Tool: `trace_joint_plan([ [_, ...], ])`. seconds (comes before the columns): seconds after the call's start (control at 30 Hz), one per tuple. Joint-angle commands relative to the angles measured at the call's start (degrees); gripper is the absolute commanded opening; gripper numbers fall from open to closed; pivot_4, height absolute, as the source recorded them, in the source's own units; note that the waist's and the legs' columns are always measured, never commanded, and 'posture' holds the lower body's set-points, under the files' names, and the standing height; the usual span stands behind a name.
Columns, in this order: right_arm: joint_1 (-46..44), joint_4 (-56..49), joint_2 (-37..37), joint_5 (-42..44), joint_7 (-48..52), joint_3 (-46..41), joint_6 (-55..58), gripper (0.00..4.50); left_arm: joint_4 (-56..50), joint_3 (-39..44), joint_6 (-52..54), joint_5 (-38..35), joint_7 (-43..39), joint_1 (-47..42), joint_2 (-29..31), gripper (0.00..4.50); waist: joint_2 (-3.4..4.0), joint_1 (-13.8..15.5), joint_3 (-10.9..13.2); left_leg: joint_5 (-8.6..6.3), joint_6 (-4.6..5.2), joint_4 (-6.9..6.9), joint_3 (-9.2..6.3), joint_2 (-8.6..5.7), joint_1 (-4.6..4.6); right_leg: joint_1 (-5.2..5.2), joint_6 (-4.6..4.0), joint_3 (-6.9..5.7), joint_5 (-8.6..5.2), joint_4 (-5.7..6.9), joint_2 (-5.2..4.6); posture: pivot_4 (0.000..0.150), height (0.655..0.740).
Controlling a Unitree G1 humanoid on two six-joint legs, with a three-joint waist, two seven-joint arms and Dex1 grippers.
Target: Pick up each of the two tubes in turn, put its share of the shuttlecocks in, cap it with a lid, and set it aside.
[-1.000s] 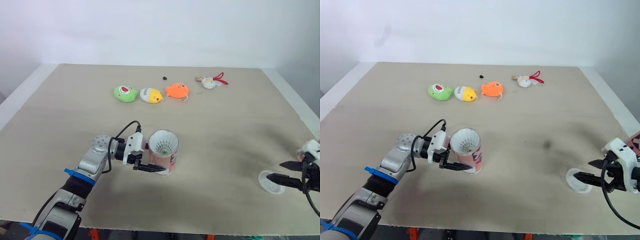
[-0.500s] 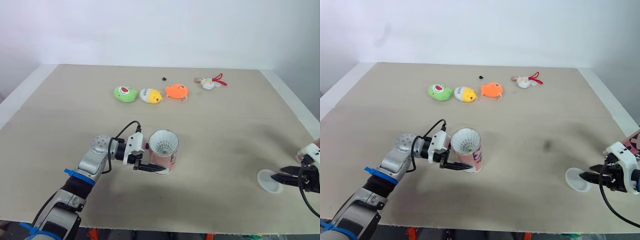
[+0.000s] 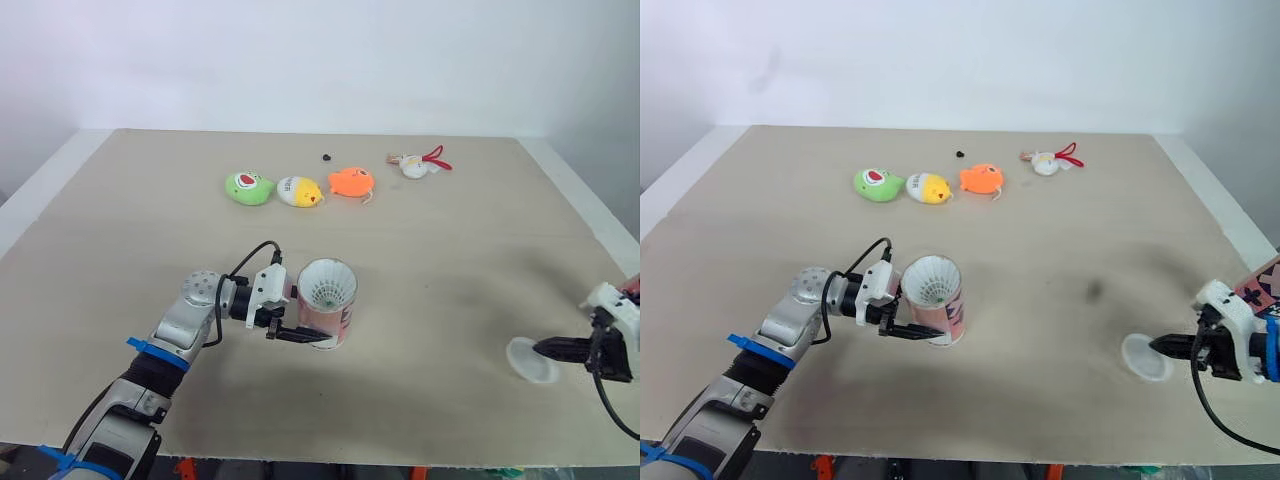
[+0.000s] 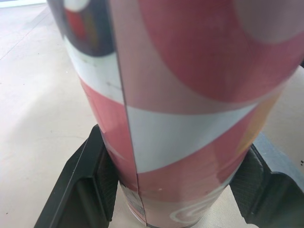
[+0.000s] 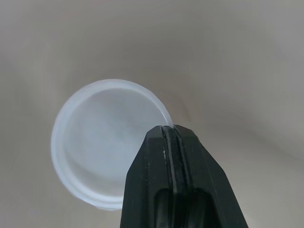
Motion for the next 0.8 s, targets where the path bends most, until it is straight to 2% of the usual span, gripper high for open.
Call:
trace_joint_plan([
  [0.03, -1.9, -6.1, -2.6, 2.7, 2.2, -1.3, 1.6, 0.08, 0.5, 0.1, 0.1, 1.8, 1.2, -0.3, 0.2, 2.75, 0.00, 0.0, 0.0, 0.00, 0.00, 0.00, 0.00, 0.00, -0.01, 0.00, 0.00, 0.00, 0.00, 0.00, 0.00, 0.150, 0.7400],
  [0.17, -4.4, -11.3, -3.3, 3.9, 2.1, -1.0, 2.6, 0.08, 0.7, 0.1, -0.1, 1.9, 1.4, -0.1, 0.1, 2.75, -0.01, 0.0, 0.0, 0.00, 0.00, -0.01, -0.01, 0.03, -0.06, -0.06, 0.01, -0.02, -0.01, 0.00, -0.02, 0.150, 0.7400],
  [0.4, -21.3, -25.5, -0.8, 13.6, -2.6, 2.0, 13.0, 0.08, 1.1, 0.1, -0.5, 2.1, 1.3, 0.1, 0.2, 2.75, 0.08, 0.0, 0.1, 0.00, 0.00, -0.02, 0.07, 0.13, -0.08, -0.19, -0.02, 0.02, 0.06, 0.00, 0.00, 0.150, 0.7400],
  [0.47, -29.7, -28.7, 1.7, 18.8, -4.5, 3.8, 17.3, 0.08, 1.3, 0.0, -0.5, 2.2, 1.3, -0.1, 0.2, 2.75, 0.07, 0.0, 0.1, 0.00, 0.00, -0.06, 0.04, 0.12, -0.13, -0.22, -0.04, 0.00, 0.02, -0.01, -0.02, 0.150, 0.7400],
  [0.57, -41.9, -30.8, 5.9, 23.0, -5.7, 8.3, 21.6, 0.08, 1.3, -0.2, -0.2, 2.3, 1.1, -0.6, 0.4, 2.75, 0.22, -0.1, 0.1, -0.01, -0.01, -0.05, 0.12, 0.14, -0.25, -0.39, -0.07, 0.06, 0.07, -0.02, -0.05, 0.150, 0.7400],
  [0.8, -57.5, -31.4, 13.8, 22.5, -2.8, 20.5, 21.9, 0.08, 2.0, -0.5, -0.1, 2.5, 0.6, -1.3, 0.9, 2.75, 0.10, 0.0, 0.1, -0.01, -0.01, -0.17, 0.14, 0.20, -0.59, -0.74, -0.28, -0.09, 0.15, -0.12, -0.15, 0.150, 0.7400],
])
